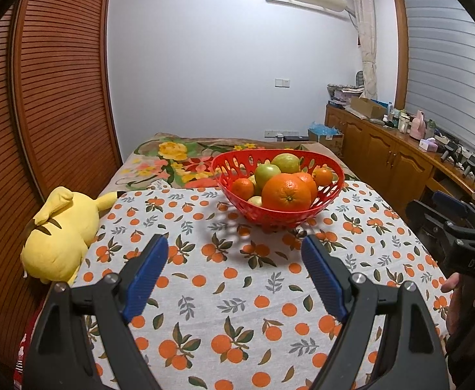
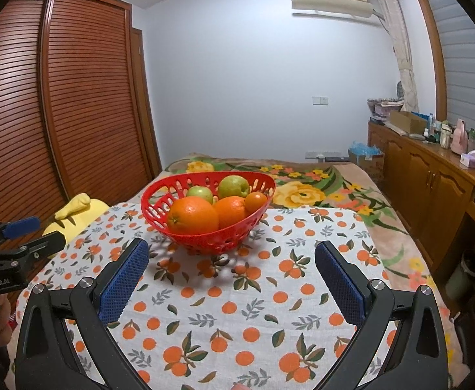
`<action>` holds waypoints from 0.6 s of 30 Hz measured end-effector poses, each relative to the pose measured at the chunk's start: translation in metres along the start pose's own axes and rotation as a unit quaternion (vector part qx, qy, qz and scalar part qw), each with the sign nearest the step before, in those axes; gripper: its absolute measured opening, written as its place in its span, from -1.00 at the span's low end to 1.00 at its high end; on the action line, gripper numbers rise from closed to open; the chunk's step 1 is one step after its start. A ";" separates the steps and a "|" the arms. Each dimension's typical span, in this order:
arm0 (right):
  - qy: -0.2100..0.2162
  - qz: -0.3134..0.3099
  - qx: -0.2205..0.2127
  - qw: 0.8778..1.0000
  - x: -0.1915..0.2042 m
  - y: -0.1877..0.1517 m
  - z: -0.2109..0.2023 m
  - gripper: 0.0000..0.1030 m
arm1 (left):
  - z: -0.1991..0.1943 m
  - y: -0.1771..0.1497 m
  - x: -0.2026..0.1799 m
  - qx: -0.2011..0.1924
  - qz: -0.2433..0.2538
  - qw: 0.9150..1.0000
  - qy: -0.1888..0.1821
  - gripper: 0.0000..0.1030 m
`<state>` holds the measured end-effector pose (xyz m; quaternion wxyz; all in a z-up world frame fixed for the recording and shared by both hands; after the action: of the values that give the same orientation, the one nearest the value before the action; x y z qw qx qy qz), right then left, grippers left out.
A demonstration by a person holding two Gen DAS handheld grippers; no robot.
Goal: Organize fruits
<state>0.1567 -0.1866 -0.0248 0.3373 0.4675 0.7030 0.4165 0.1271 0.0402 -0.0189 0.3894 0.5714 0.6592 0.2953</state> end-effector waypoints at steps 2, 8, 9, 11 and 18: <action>0.000 0.000 -0.001 1.000 0.000 0.000 0.000 1.00 | 0.000 0.000 0.000 -0.001 0.000 1.000 0.000 0.65; -0.003 -0.005 -0.004 1.000 0.002 0.001 0.000 1.00 | -0.001 0.000 0.000 -0.001 0.001 1.000 0.000 0.65; -0.002 -0.004 -0.004 1.000 0.002 0.001 0.000 1.00 | -0.001 0.000 -0.001 -0.001 0.001 1.000 -0.001 0.65; -0.002 -0.005 -0.003 1.000 0.002 0.001 0.000 1.00 | -0.002 0.001 -0.001 -0.001 0.001 1.000 -0.001 0.65; -0.002 -0.004 -0.004 1.000 0.002 0.001 0.000 1.00 | -0.002 0.001 -0.001 -0.002 0.001 1.000 -0.001 0.65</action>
<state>0.1559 -0.1846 -0.0242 0.3423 0.4640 0.7028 0.4166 0.1259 0.0390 -0.0170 0.3905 0.5717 0.6579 0.2964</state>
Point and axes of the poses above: each gripper's, at about its wrist camera, not at the fingertips, and z roughly the way its jaws point, x to its left, y to its top, the point moved 6 cm from there along z, roughly the way its jaws point, and after that the axes turned 9 degrees about -z, right-handed, at the moved point
